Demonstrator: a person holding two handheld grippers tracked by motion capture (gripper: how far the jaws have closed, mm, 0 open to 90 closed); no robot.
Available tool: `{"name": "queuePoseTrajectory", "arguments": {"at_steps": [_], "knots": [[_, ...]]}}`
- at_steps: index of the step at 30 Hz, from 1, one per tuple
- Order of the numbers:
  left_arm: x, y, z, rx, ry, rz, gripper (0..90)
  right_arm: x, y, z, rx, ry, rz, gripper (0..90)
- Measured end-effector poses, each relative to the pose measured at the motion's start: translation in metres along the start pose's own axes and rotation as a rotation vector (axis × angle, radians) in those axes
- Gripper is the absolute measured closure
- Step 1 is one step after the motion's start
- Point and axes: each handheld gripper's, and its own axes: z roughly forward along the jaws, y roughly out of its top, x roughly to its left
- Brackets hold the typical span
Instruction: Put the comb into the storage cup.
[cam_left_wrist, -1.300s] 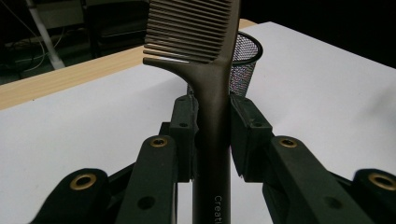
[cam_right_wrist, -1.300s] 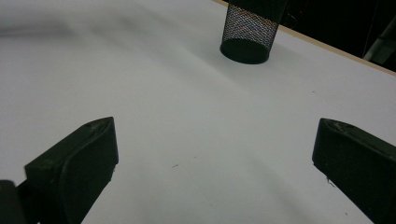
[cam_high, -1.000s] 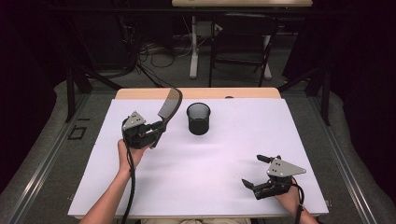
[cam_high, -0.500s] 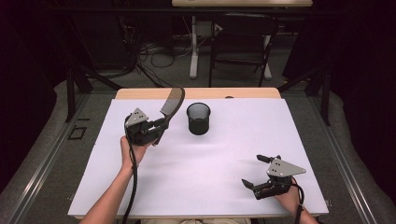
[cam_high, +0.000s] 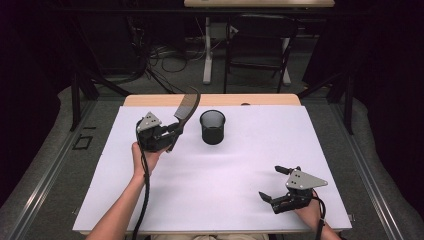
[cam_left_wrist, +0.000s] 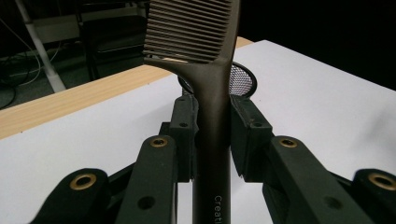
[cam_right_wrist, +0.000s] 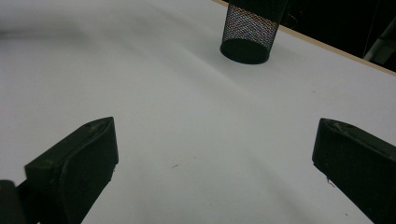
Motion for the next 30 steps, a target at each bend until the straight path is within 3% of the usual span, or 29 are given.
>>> {"name": "queuePoseTrajectory", "arguments": {"at_steps": [30], "knots": [[-0.005,0.015,0.018,-0.035,-0.016,-0.006,72.2,-0.001,0.000,0.000,0.000,-0.002,0.001,0.0]]}}
